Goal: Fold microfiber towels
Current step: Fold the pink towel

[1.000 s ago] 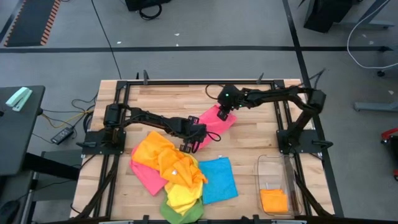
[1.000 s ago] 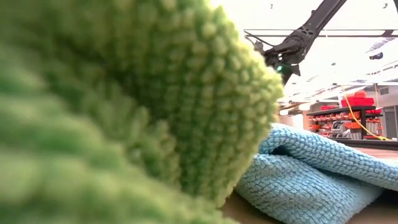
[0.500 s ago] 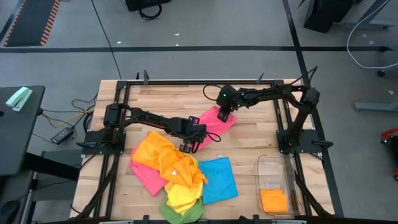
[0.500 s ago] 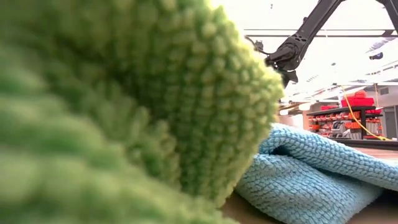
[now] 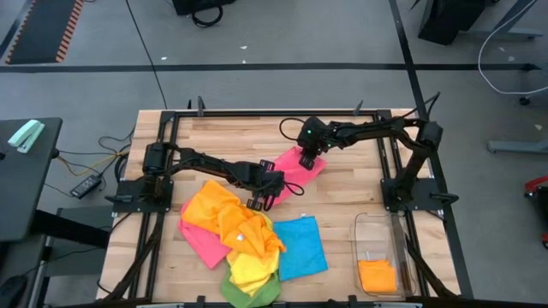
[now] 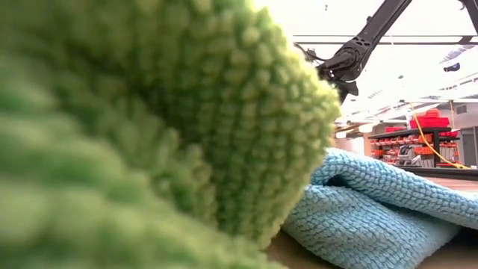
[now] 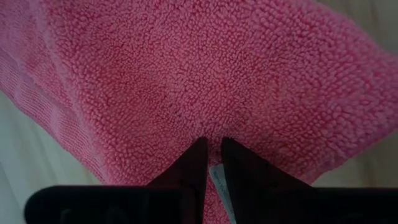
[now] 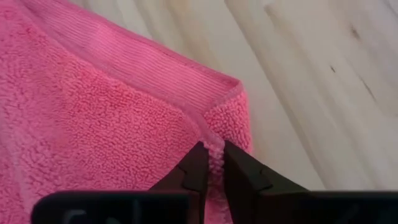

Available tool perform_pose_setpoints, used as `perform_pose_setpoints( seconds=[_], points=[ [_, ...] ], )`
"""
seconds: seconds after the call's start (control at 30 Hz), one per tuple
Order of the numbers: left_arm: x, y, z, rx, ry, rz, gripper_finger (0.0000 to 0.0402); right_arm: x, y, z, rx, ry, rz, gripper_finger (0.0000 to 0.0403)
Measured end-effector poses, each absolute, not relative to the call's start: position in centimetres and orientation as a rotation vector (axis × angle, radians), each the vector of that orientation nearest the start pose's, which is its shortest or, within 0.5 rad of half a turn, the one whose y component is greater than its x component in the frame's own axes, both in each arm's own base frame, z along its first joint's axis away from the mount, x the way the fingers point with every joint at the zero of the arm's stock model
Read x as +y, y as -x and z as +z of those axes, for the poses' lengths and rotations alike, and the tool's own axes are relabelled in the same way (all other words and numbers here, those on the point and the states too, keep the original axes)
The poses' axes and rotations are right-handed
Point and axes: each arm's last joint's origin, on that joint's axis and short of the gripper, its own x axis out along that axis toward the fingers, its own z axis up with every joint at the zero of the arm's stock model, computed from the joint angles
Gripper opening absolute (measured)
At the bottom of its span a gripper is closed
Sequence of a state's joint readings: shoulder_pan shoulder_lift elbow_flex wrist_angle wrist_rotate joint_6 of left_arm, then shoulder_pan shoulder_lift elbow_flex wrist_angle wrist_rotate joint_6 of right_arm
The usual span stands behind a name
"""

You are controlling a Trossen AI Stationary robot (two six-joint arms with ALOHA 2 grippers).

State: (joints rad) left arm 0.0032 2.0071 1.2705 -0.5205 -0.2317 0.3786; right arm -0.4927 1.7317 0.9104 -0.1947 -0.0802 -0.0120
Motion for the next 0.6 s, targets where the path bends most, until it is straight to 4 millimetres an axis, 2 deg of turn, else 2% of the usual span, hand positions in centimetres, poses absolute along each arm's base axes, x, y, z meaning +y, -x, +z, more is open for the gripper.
perform_pose_setpoints(
  seconds=[0.6],
  points=[
    [0.76, -38.33, 13.12, 1.276, -0.469, -0.036, 0.0053, -15.64, -28.17, 15.32, 0.964, -0.252, -0.423, 0.0044]
  ],
)
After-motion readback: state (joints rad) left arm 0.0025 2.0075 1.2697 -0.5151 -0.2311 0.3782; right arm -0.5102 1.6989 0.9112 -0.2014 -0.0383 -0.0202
